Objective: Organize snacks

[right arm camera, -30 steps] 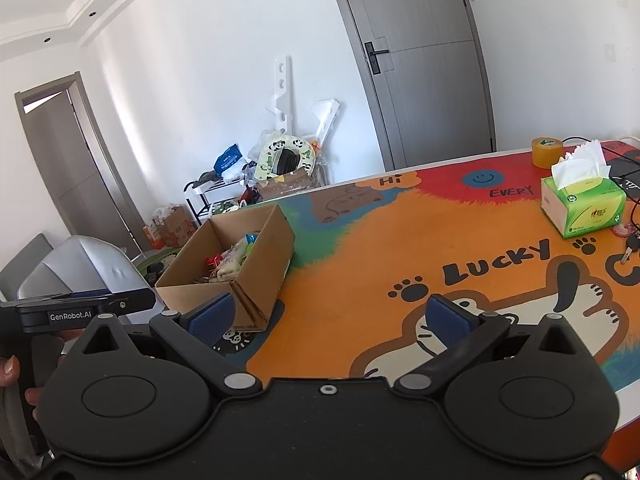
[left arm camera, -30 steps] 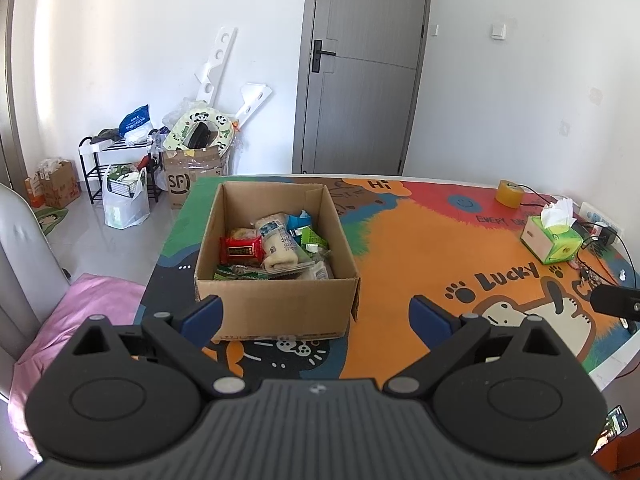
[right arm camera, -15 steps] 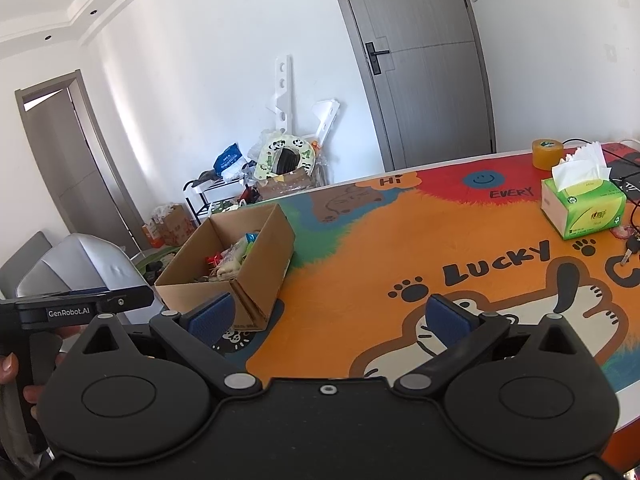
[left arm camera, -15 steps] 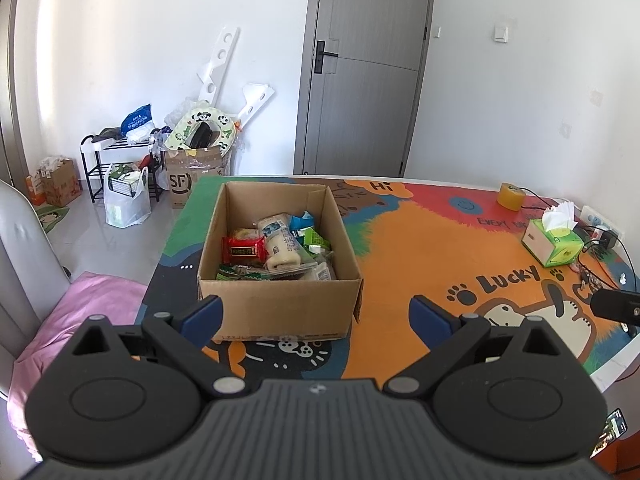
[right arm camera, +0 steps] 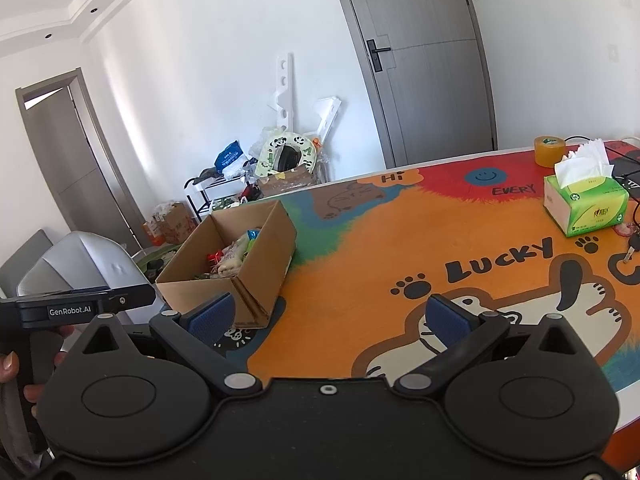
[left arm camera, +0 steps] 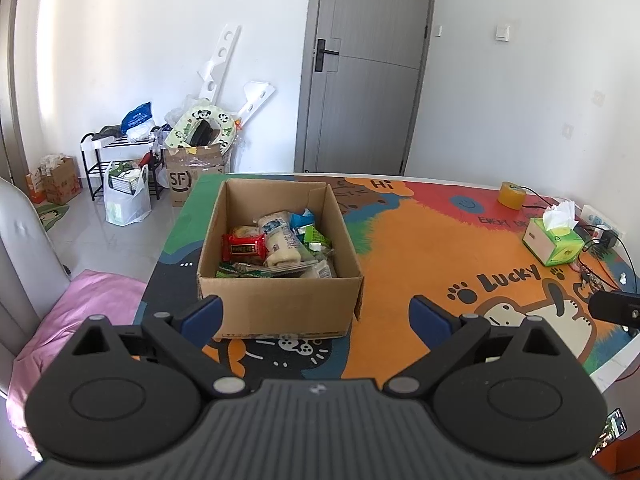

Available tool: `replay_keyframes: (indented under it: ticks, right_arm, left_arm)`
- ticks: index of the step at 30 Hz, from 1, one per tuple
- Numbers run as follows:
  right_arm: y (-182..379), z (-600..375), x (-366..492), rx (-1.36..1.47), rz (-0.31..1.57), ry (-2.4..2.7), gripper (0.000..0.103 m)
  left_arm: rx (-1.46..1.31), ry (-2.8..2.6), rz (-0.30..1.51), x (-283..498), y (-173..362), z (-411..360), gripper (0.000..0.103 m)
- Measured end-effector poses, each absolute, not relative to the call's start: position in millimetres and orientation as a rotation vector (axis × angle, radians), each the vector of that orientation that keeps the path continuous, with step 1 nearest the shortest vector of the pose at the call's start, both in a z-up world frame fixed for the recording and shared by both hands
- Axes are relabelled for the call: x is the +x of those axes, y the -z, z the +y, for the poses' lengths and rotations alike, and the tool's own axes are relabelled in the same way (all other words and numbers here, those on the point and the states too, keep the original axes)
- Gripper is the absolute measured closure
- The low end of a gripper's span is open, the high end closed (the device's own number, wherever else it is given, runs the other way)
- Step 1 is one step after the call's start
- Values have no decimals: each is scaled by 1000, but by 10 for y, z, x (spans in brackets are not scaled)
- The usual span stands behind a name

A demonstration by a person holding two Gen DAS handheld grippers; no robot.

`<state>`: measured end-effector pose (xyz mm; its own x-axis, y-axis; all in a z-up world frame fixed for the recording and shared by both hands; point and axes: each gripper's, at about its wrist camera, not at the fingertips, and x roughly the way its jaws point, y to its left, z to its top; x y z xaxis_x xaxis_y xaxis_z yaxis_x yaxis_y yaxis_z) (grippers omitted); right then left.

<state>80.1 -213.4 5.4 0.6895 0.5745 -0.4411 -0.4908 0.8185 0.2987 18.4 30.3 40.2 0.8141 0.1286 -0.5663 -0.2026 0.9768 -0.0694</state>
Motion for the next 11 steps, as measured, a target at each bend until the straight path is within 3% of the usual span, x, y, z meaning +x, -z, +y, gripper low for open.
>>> replay_keyframes:
  ticks: [11]
  right_arm:
    - [-50, -2120, 790, 162, 551, -597, 0]
  left_arm:
    - [-137, -187, 592, 180, -394, 335, 4]
